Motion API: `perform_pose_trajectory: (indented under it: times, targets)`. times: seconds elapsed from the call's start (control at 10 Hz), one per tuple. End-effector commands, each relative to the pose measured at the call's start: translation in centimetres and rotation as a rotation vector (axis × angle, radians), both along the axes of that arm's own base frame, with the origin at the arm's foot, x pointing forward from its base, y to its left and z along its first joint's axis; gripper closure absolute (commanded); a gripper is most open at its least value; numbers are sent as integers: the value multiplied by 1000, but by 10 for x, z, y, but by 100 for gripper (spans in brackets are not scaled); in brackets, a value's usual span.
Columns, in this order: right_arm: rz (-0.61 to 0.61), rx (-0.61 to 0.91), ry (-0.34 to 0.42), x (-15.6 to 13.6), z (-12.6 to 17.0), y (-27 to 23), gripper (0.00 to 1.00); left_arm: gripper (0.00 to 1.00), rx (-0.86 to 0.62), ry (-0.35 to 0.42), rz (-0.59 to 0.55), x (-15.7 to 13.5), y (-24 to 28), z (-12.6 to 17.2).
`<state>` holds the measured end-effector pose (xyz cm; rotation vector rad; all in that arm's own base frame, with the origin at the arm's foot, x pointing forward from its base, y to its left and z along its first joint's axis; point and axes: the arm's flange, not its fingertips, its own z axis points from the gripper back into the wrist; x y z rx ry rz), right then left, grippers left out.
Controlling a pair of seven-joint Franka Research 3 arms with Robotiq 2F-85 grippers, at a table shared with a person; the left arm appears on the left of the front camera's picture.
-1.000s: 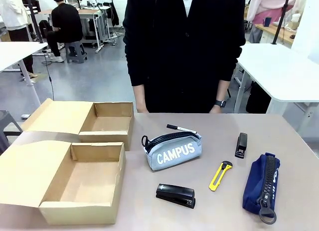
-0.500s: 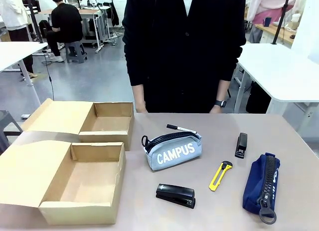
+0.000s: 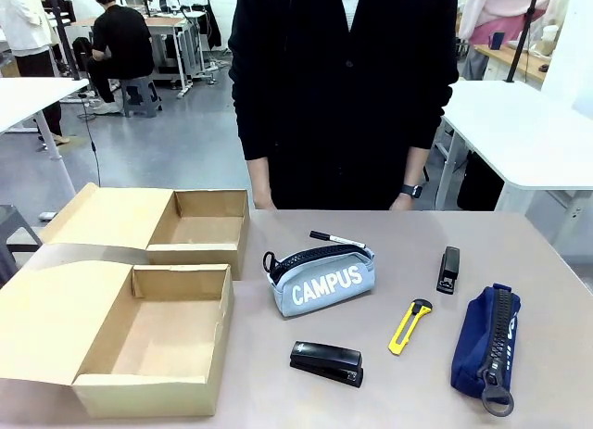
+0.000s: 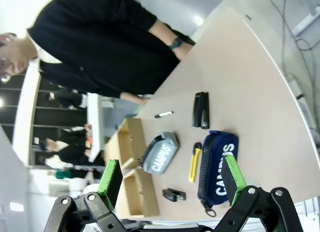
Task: Place items inside the box.
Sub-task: Pick up a Pencil pouch or Stapler and place it inside the Mailer Box closest to the robot.
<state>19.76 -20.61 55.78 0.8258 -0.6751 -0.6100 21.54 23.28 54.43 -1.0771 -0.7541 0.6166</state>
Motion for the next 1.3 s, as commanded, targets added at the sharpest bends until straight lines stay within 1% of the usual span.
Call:
perform_pose_trajectory:
  times: [0.0, 0.2, 0.3, 0.4, 0.5, 0.6, 0.7, 0.8, 0.9, 1.0, 1.2]
  targets:
    - [83, -173, 123, 53, -9, 62, 0, 0, 3, -21, -7, 2, 0, 0]
    - [143, -341, 304, 108, -26, 115, 0, 0, 3, -21, -7, 2, 0, 0]
    - [161, -362, 317, 123, -30, 126, 0, 0, 3, -21, -7, 2, 0, 0]
    - [210, -221, 237, 107, -17, 95, 0, 0, 3, -21, -7, 2, 0, 0]
    - [227, -104, 223, 78, -9, 44, 0, 0, 3, -21, -7, 2, 0, 0]
    - [242, -27, 234, 46, -9, -9, 0, 0, 3, -21, -7, 2, 0, 0]
    - [331, 82, 186, 14, -16, -59, 0, 0, 3, -21, -7, 2, 0, 0]
    - [465, 246, 62, -14, -32, -107, 0, 0, 3, -21, -7, 2, 0, 0]
    - [458, 358, 8, -25, -50, -128, 0, 0, 3, -21, -7, 2, 0, 0]
    - [426, 381, -12, -28, -64, -132, 0, 0, 3, -21, -7, 2, 0, 0]
    - [423, 399, -27, -27, -76, -129, 0, 0, 3, -21, -7, 2, 0, 0]
